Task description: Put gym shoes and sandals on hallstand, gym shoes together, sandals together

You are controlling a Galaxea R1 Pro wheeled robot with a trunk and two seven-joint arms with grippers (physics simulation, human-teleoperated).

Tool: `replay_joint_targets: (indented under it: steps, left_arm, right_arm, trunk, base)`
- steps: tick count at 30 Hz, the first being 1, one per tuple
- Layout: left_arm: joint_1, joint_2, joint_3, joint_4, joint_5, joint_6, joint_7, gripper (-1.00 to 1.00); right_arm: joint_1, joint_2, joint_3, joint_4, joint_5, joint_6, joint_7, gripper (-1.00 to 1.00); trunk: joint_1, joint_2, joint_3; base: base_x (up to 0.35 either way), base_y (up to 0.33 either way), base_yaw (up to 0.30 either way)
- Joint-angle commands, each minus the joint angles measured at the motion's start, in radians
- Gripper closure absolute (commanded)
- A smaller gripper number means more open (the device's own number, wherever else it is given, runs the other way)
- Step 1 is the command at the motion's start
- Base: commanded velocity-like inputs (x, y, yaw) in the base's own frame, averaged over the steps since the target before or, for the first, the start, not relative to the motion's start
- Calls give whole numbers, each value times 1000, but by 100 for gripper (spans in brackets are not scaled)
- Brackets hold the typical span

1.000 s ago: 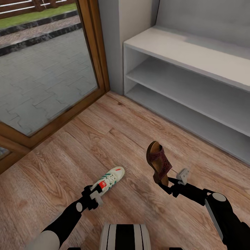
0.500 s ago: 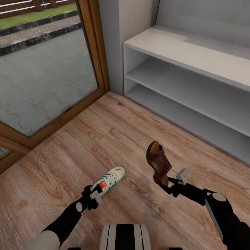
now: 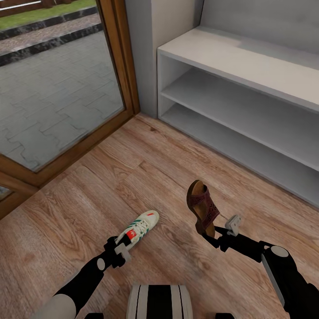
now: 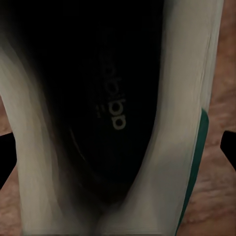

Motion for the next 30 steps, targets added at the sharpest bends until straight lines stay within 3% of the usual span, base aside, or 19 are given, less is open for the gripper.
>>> replay_joint_targets:
  steps: [1,10,11,30]
  left_arm:
    - [0,1,-2,-2,-11,0,-2,-100]
    - [1,1,-1,-1,-11,-1,-2,-100]
    - [0,1,-1,-1,-11,-1,-2,100]
    - [0,0,-2,-3,-10,12,-2,100]
  right_arm:
    - [0,0,-2,-2,3,9,4,100]
    - [0,0,-2,-2,3,9,4,100]
    - [0,0,-2,-2,3,9,4,100]
    - [0,0,-2,1,3,9,4,100]
  trunk:
    - [0,0,-1]
    - [0,0,-1]
    - [0,0,-1]
    - [0,0,-1]
  base:
    - [0,0,0]
    - [0,0,0]
    - [0,0,0]
    - [0,0,0]
